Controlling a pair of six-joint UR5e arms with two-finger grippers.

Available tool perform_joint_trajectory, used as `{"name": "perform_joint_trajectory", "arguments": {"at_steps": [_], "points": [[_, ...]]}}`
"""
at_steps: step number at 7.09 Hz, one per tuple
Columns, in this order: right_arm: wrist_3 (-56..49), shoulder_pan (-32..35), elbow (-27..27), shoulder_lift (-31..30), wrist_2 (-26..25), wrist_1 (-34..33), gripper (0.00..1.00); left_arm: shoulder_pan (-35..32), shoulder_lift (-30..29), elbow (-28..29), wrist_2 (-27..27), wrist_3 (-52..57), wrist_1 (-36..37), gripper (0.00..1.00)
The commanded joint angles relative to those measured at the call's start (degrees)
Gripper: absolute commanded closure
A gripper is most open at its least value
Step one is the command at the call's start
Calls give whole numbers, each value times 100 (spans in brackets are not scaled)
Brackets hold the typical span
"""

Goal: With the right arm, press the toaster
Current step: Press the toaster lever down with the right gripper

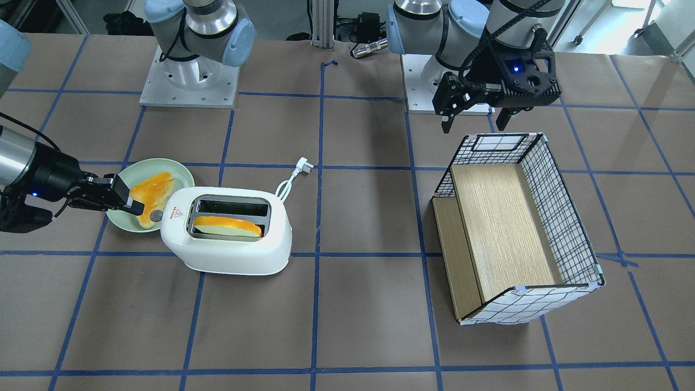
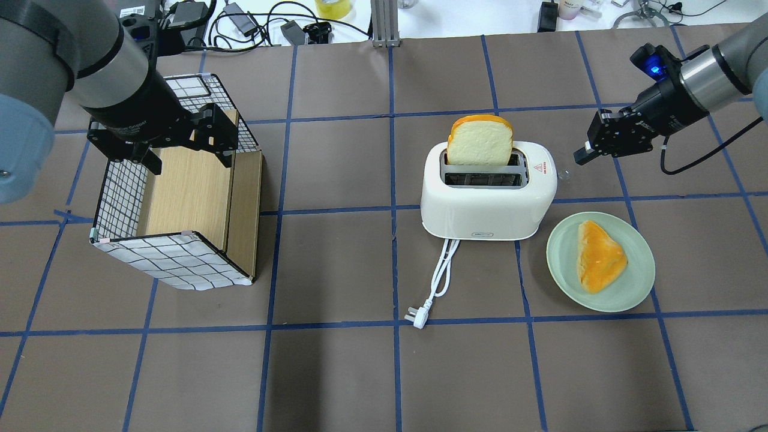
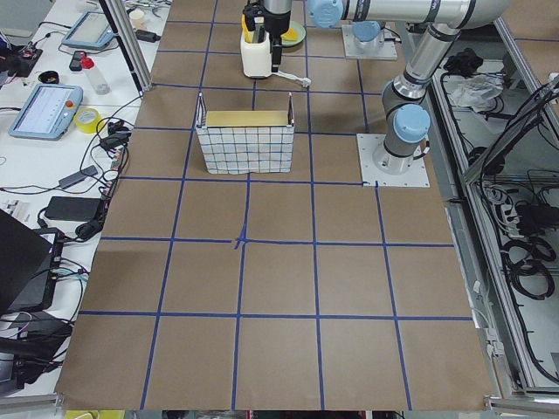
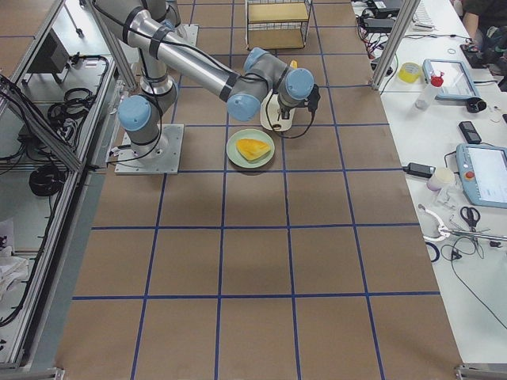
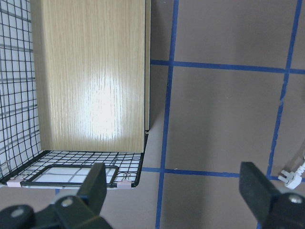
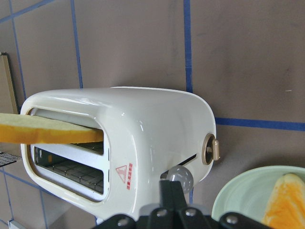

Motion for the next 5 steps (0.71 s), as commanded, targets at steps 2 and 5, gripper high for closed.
{"name": "perform_joint_trajectory", "arguments": {"at_steps": [2, 5], "points": [[-9, -2, 93, 256, 256, -202, 100, 0, -9, 0, 0, 0, 0, 0], [-35, -2, 164, 221, 520, -184, 100, 0, 0, 0, 0, 0, 0, 0]]}}
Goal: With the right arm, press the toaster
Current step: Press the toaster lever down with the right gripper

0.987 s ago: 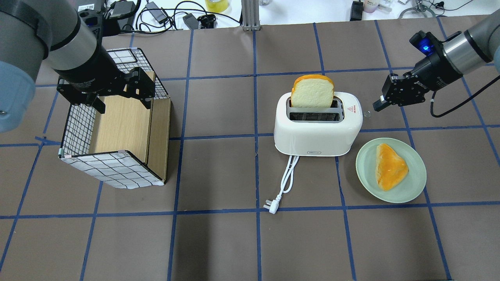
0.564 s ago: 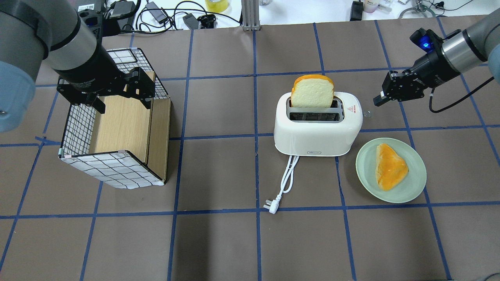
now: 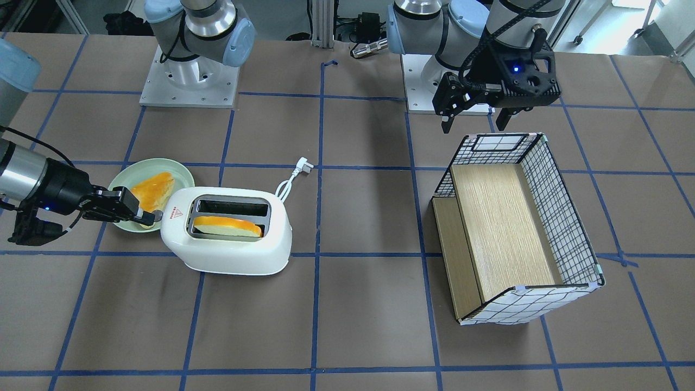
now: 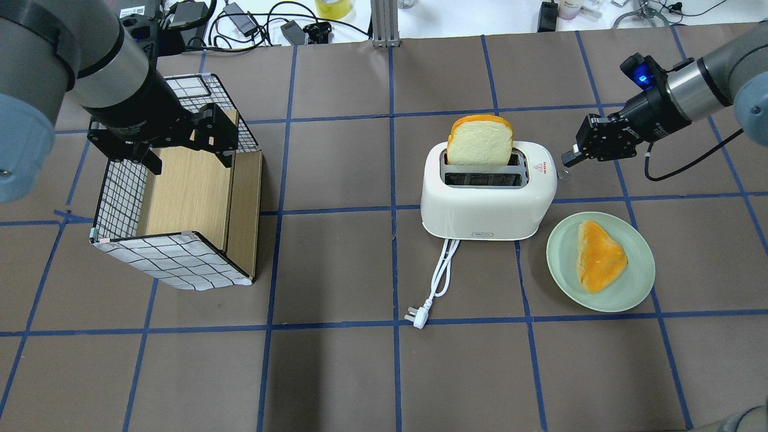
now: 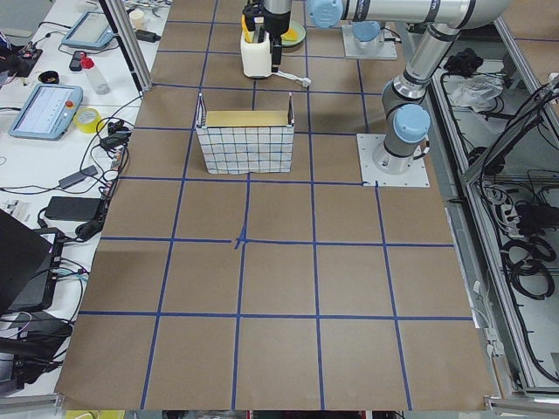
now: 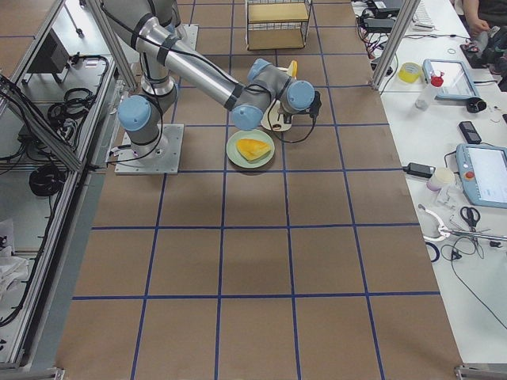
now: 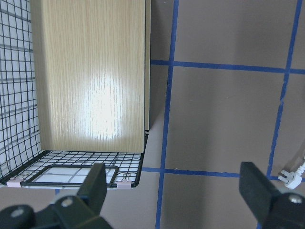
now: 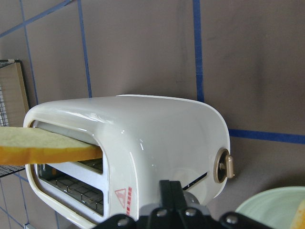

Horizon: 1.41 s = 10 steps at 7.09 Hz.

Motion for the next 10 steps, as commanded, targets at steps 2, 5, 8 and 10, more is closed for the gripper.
{"name": "perform_joint_trajectory", "arguments": {"at_steps": [2, 5, 8, 10], "points": [[-53, 0, 45, 32, 77, -18, 100, 0, -7, 0, -9, 0, 0, 0], [-80, 0, 178, 111, 6, -44, 100, 0, 1, 0, 0, 0, 0, 0], [-176, 0, 186, 234, -107, -88, 100, 0, 1, 0, 0, 0, 0, 0], [-185, 0, 195, 304, -161, -150, 100, 0, 1, 0, 0, 0, 0, 0]]}}
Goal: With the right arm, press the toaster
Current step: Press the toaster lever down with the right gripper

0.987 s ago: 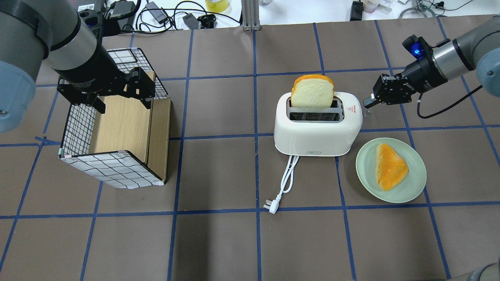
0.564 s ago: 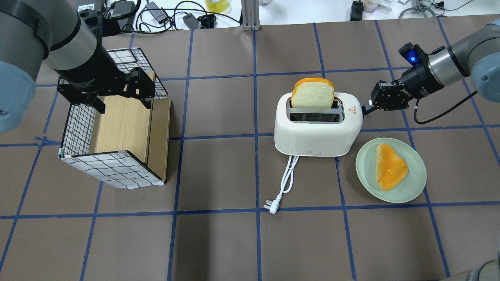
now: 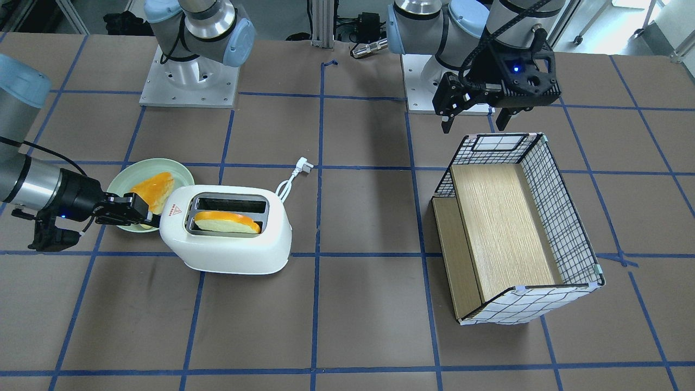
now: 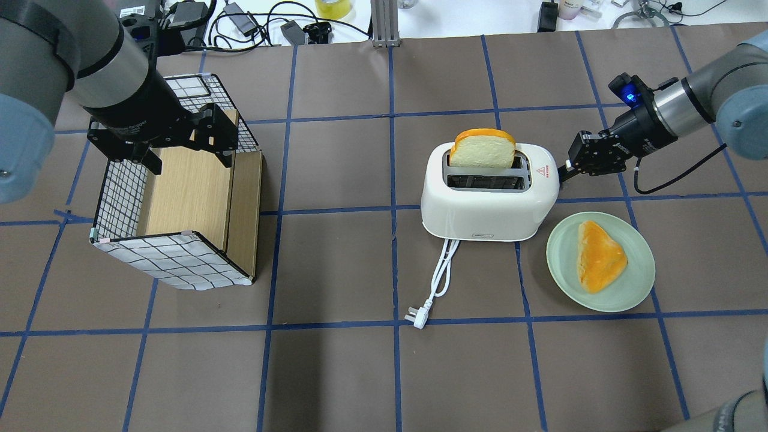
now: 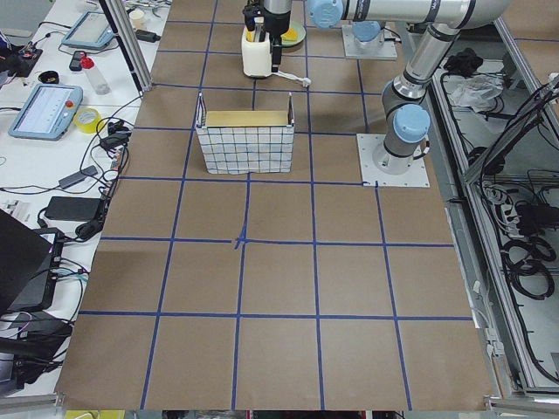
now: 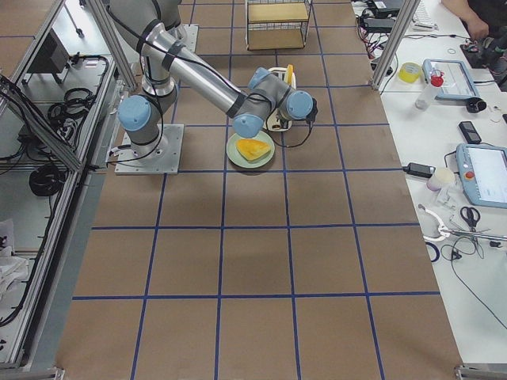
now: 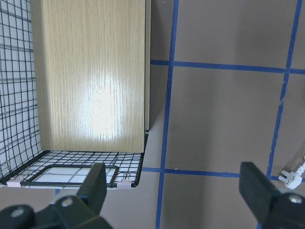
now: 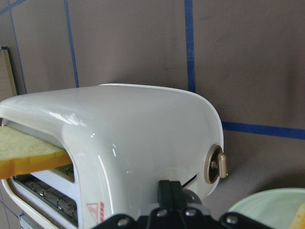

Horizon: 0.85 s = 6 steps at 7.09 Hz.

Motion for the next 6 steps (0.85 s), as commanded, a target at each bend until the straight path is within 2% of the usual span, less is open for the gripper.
{"name": "perform_joint_trajectory", "arguments": {"at_steps": [1, 6], "points": [[-6, 0, 7, 54, -96, -31, 100, 0, 0, 0, 0, 0, 0, 0], [-6, 0, 51, 300, -220, -110, 100, 0, 0, 0, -9, 0, 0, 0]]}}
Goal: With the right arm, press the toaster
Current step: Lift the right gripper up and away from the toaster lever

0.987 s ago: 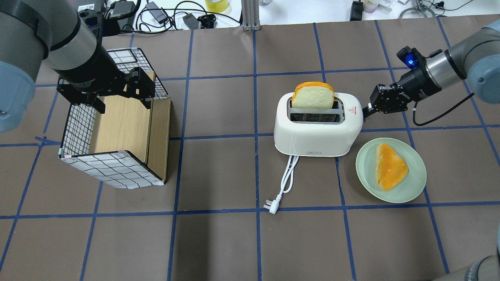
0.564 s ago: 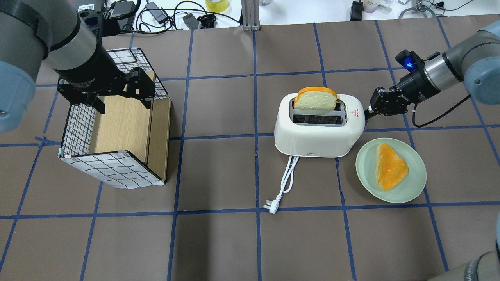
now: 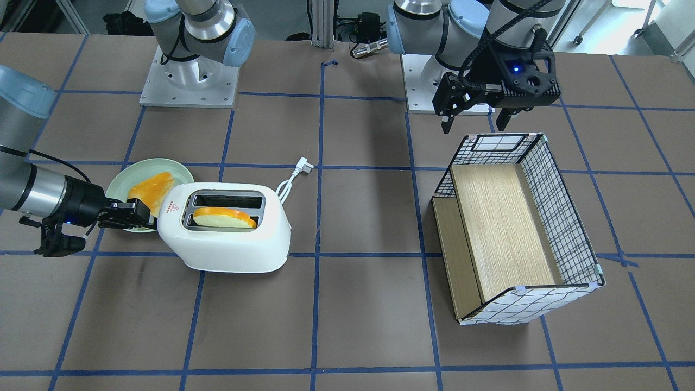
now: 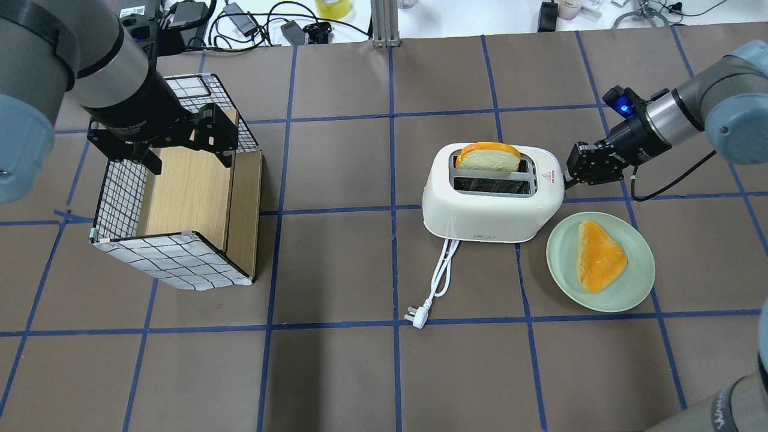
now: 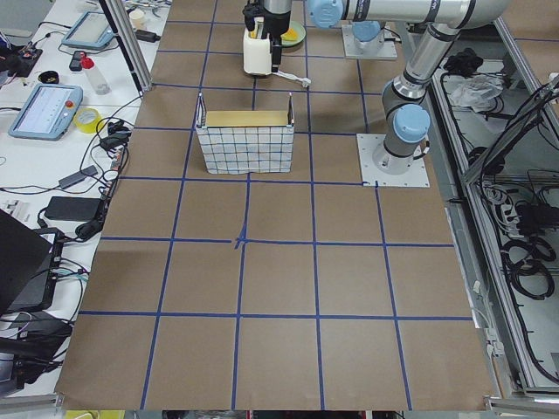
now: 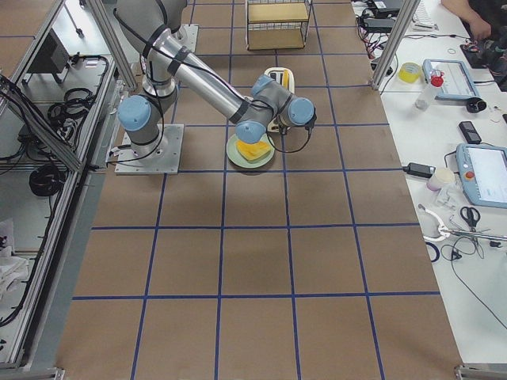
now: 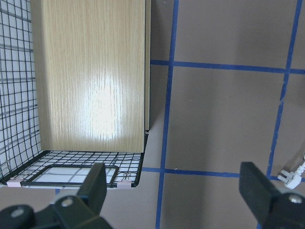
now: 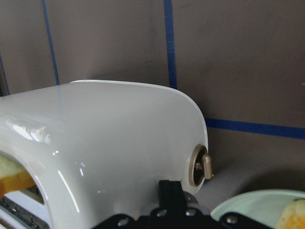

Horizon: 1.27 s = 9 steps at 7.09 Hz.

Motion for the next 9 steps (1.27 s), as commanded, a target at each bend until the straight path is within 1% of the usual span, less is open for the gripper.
{"name": "perform_joint_trajectory", "arguments": {"at_steps": [1, 4, 5, 7, 8, 9], "points": [[7, 0, 18, 53, -13, -3, 100, 0, 0, 0, 2, 0, 0, 0], [303, 0, -78, -139, -48, 23, 100, 0, 0, 0, 2, 0, 0, 0], [801, 9, -78, -401, -213, 67, 100, 0, 0, 0, 2, 0, 0, 0], [1113, 26, -96, -832, -232, 268, 100, 0, 0, 9, 11, 0, -9, 0], [1332, 26, -218, -1113, -328, 452, 100, 0, 0, 0, 2, 0, 0, 0], [1473, 53, -619, -1255, -686, 793, 100, 0, 0, 0, 2, 0, 0, 0]]}}
